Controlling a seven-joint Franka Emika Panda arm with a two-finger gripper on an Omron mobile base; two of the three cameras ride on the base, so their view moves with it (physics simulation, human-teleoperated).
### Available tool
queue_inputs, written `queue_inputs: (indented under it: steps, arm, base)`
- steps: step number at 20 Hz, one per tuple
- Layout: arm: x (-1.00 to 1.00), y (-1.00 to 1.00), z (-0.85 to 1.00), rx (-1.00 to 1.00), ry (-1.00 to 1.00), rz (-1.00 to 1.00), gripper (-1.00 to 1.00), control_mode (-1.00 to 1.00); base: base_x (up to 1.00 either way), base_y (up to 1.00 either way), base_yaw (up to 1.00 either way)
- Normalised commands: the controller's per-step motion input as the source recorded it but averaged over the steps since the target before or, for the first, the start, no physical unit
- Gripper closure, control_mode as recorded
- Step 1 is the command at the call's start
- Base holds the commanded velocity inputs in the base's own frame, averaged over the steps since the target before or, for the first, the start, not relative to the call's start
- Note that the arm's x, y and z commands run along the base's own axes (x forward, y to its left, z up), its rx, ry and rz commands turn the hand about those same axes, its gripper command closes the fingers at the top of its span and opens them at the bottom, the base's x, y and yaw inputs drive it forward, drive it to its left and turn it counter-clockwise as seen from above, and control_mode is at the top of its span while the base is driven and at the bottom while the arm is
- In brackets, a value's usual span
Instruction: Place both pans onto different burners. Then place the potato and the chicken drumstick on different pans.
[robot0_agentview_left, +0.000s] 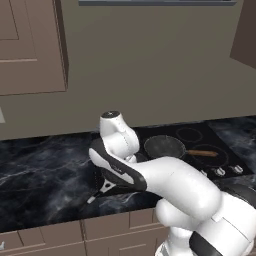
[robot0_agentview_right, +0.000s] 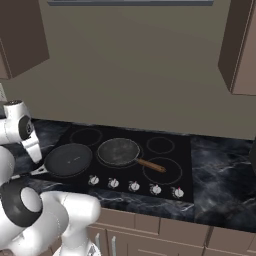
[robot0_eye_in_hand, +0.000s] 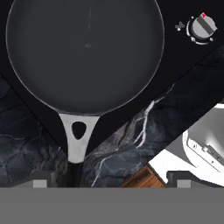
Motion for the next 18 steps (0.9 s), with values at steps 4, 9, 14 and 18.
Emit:
queue_inputs:
  steps: [4, 9, 14, 18]
  arm:
    - [-0.21, -0.39, 0.47, 0.0, 0.0, 0.0, -1.0, -1.0]
    - [-0.31, -0.42, 0.27, -0.02, -0.01, 0.02, -1.0, -1.0]
    - [-0.25, -0.47, 0.24, -0.01, 0.0, 0.06, -1.0, -1.0]
    - [-0.22, -0.59, 0.22, 0.0, 0.0, 0.11, -1.0, -1.0]
  base:
    - [0.0, 0.0, 0.0]
    - [0.0, 0.0, 0.0]
    - [0.0, 0.0, 0.0]
    - [0.0, 0.0, 0.0]
